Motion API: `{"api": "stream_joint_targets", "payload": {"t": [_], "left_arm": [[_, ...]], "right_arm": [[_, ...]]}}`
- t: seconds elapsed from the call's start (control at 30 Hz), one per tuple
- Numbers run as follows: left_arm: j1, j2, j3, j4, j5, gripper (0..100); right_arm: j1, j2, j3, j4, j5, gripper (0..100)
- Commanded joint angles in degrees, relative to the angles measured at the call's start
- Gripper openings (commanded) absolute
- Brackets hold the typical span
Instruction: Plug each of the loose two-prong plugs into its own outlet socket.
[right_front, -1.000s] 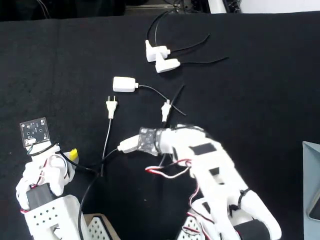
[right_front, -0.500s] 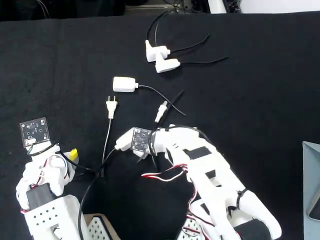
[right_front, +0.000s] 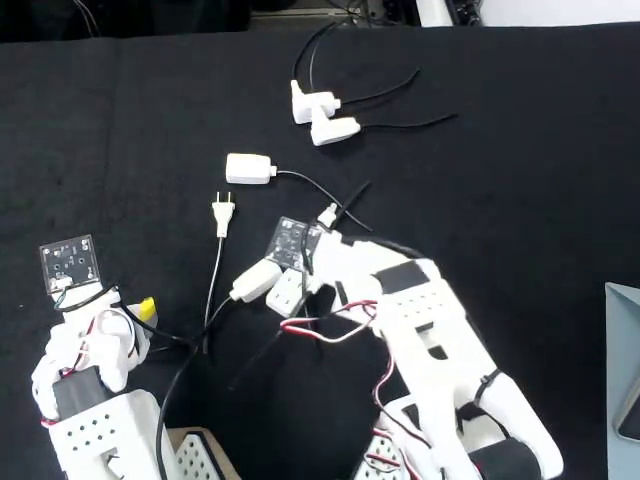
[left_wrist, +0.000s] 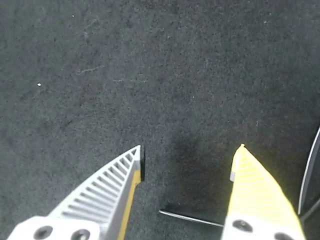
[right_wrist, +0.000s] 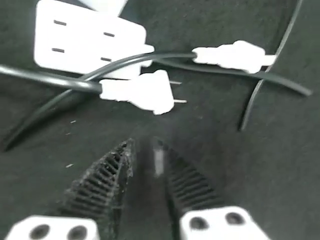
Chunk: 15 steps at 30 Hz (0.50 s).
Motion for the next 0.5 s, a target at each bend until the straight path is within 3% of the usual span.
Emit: {"api": "stream_joint_targets", "payload": {"t": [0.0, 0.17, 0.47], "left_arm": [[-0.5, -0.4, -0.4, -1.0, 0.1, 29], [-0.5, -0.4, -0.4, -1.0, 0.1, 29], [-0.5, -0.4, -0.4, -1.0, 0.1, 29]], "right_arm": [[-1.8, -1.2, -3.2, 1.4, -1.8, 20.0], [-5.8, -1.1, -0.5, -2.0, -1.5, 19.5], [-7.6, -0.9, 9.0, -19.4, 3.2, 19.4]]}}
